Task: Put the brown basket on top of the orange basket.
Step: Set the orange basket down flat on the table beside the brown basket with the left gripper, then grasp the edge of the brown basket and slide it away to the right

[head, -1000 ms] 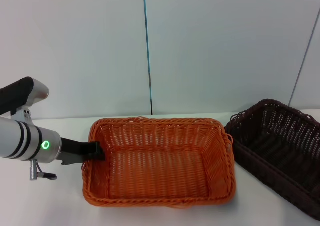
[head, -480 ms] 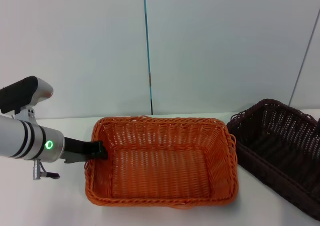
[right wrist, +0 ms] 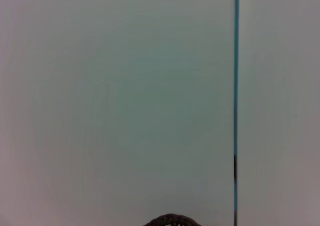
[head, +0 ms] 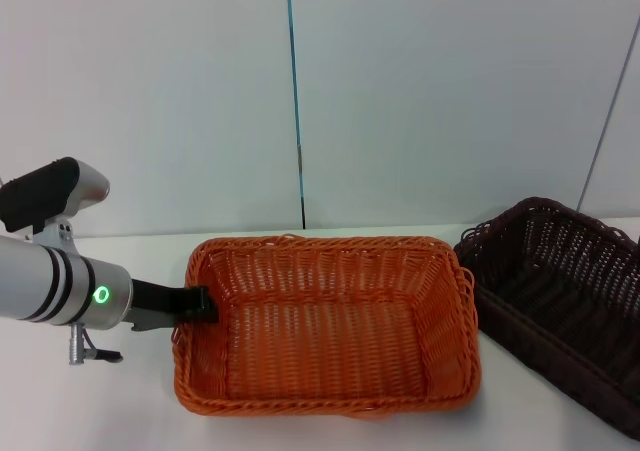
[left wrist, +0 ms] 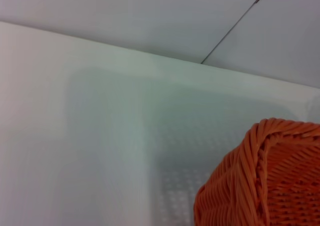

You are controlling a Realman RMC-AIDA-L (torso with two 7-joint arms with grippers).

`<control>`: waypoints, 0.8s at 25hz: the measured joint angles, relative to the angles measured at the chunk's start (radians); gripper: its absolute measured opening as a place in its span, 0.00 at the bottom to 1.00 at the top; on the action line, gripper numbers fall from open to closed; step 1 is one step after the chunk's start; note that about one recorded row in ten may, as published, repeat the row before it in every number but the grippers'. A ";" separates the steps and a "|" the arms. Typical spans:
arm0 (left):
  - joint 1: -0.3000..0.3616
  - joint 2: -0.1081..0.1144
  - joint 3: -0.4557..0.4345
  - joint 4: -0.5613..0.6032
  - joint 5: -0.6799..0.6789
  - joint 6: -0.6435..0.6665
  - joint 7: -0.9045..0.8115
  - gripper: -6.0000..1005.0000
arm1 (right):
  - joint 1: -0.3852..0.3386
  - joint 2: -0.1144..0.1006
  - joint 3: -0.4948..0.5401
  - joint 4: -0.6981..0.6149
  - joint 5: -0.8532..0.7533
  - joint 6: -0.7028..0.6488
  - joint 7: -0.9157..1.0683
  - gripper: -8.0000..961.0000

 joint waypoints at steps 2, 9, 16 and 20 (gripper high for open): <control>0.001 0.000 0.000 0.000 0.000 0.000 0.000 0.15 | 0.000 -0.001 0.000 0.000 0.000 0.000 0.000 0.95; 0.002 -0.003 -0.005 -0.008 0.000 0.008 0.000 0.15 | -0.004 -0.001 -0.002 0.001 0.000 0.000 0.000 0.95; 0.014 -0.027 -0.005 -0.052 0.000 0.035 0.000 0.23 | -0.004 0.000 -0.004 0.000 0.000 0.000 0.000 0.95; 0.015 -0.028 -0.004 -0.053 0.000 0.051 -0.002 0.39 | -0.005 0.001 -0.004 0.001 0.000 0.000 0.000 0.95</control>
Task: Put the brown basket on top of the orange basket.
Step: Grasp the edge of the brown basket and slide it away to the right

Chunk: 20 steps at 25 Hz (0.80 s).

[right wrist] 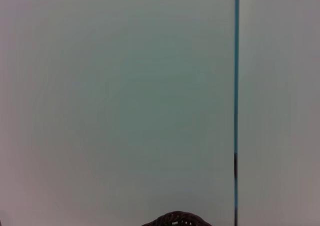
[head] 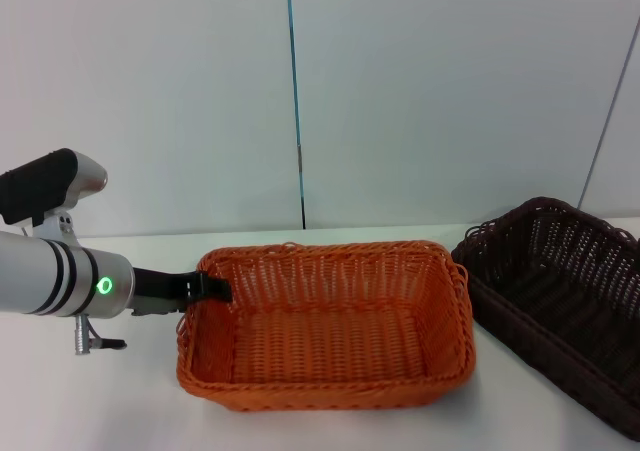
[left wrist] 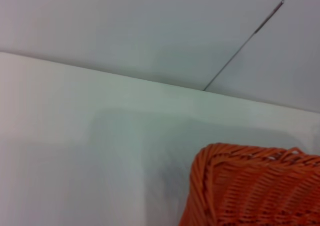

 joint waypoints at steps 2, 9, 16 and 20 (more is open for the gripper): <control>0.000 0.000 0.000 0.000 0.000 0.003 0.000 0.48 | 0.001 0.000 0.000 0.000 0.000 0.000 0.000 0.95; 0.005 0.004 0.000 -0.002 0.000 0.009 -0.003 0.80 | 0.009 0.000 0.000 -0.001 0.000 0.000 0.000 0.95; 0.044 -0.027 0.007 -0.105 0.005 -0.002 -0.004 0.87 | 0.008 0.001 -0.001 0.001 0.002 0.000 0.000 0.95; 0.080 -0.047 0.054 -0.182 0.008 -0.003 -0.004 0.88 | 0.002 0.002 -0.002 0.002 0.004 0.002 0.007 0.95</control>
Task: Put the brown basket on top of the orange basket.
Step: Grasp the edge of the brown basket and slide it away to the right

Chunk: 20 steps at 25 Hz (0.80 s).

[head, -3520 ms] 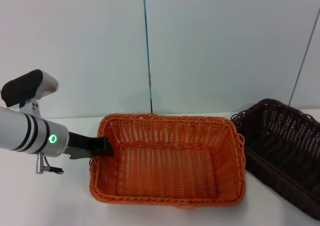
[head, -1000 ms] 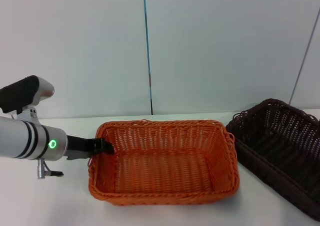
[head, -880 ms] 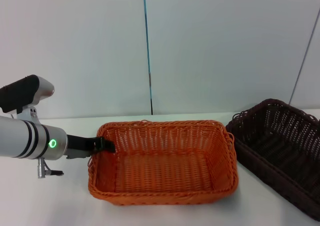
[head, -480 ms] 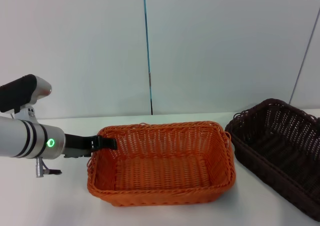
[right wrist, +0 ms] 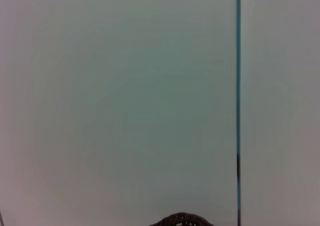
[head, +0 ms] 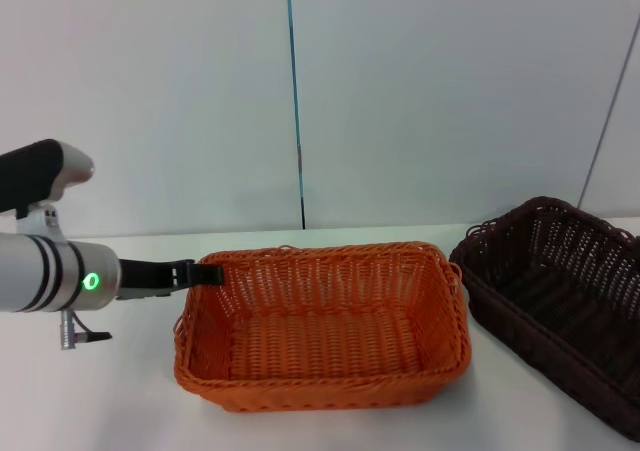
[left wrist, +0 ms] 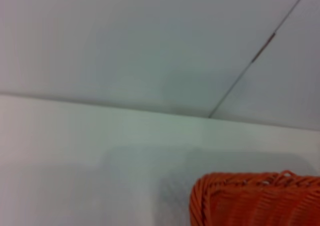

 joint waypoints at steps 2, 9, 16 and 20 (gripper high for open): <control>0.034 -0.021 0.016 -0.064 -0.001 0.008 0.000 0.88 | -0.003 0.000 0.000 0.004 0.001 0.006 0.003 0.95; 0.164 -0.098 0.064 -0.301 -0.036 0.065 0.026 0.88 | -0.014 0.002 0.014 0.068 0.034 0.090 0.005 0.95; 0.336 -0.100 0.260 -0.440 -0.311 0.290 0.126 0.88 | -0.017 0.001 0.116 0.129 0.139 0.279 0.006 0.95; 0.468 -0.099 0.469 -0.538 -0.477 0.514 0.270 0.88 | -0.018 0.002 0.166 0.167 0.174 0.390 0.006 0.95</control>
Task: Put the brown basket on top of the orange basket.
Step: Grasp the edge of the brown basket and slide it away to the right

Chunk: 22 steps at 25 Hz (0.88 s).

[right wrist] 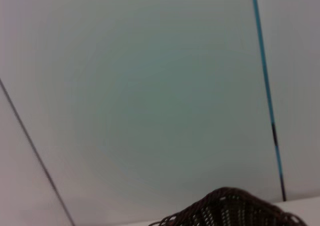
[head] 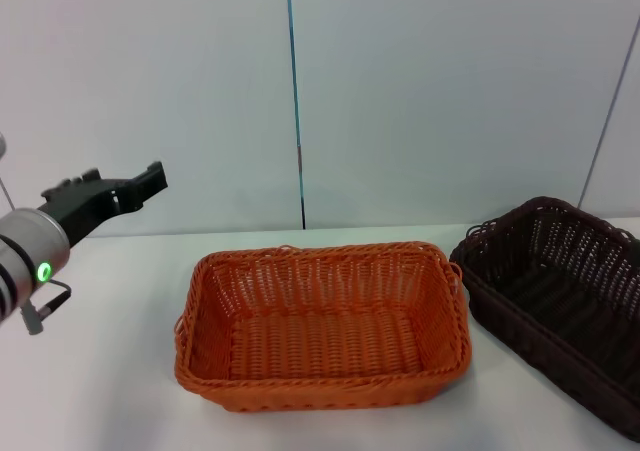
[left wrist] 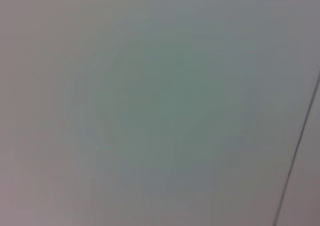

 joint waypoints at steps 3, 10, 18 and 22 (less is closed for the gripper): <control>0.071 0.000 0.145 -0.051 -0.038 0.159 0.068 0.88 | -0.001 0.001 0.023 0.019 0.009 0.051 0.007 0.95; 0.210 0.008 0.380 -0.117 0.020 0.457 0.083 0.88 | 0.014 -0.001 0.165 0.053 0.006 0.248 0.057 0.95; 0.351 0.010 0.371 -0.150 0.031 0.485 0.001 0.88 | 0.121 -0.006 0.453 0.044 -0.078 0.540 0.073 0.95; 0.399 0.009 0.330 -0.166 0.031 0.496 -0.007 0.88 | 0.179 -0.003 0.520 0.008 -0.197 0.599 0.076 0.95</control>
